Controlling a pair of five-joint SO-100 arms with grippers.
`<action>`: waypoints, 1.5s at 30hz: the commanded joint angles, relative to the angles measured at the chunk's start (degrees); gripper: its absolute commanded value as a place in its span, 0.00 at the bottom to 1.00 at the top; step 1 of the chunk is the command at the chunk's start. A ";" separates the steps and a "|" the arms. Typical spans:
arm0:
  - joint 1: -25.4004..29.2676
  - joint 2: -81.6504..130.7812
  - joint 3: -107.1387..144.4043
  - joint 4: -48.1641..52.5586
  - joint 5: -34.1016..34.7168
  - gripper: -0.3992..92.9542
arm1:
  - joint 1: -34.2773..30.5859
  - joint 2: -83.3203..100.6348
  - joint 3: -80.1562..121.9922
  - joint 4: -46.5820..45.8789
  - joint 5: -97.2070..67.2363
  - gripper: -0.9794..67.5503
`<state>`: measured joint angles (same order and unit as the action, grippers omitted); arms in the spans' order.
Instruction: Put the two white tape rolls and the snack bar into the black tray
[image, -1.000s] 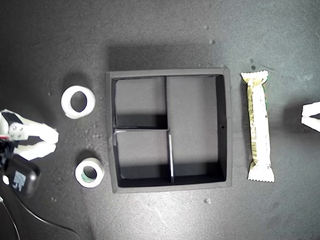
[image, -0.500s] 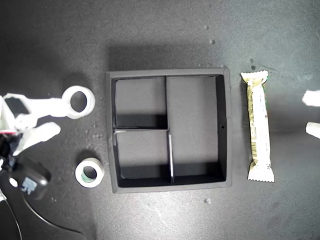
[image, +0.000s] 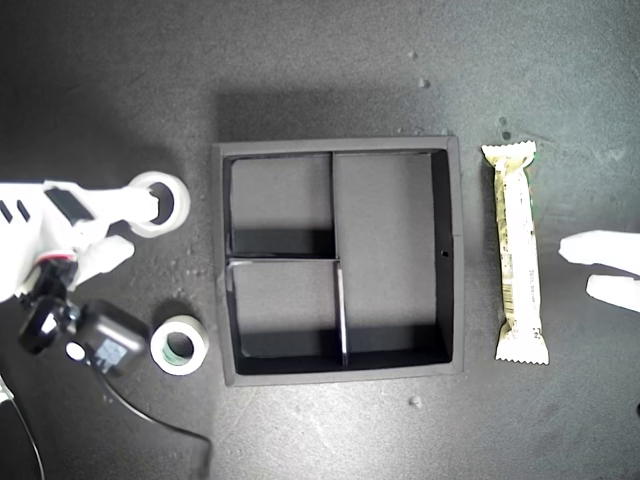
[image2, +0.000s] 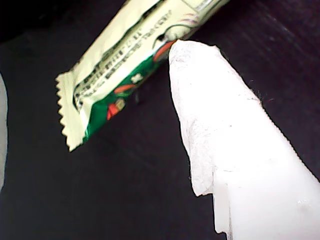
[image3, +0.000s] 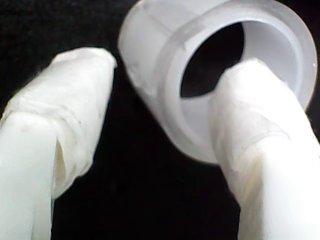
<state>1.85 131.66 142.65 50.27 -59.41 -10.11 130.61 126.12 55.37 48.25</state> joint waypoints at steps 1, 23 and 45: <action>-0.70 -4.66 -4.92 -0.97 0.62 0.17 | -0.26 -1.41 -3.25 0.18 0.35 0.33; -6.15 -19.42 -12.22 3.34 -0.70 0.01 | 1.85 -35.51 -23.55 8.70 -22.85 0.33; -3.87 -50.45 -87.28 43.51 12.39 0.01 | -1.58 -59.15 -39.64 18.19 -25.14 0.02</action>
<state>-3.43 89.30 71.81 89.30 -47.64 -10.63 70.84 90.26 66.88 23.47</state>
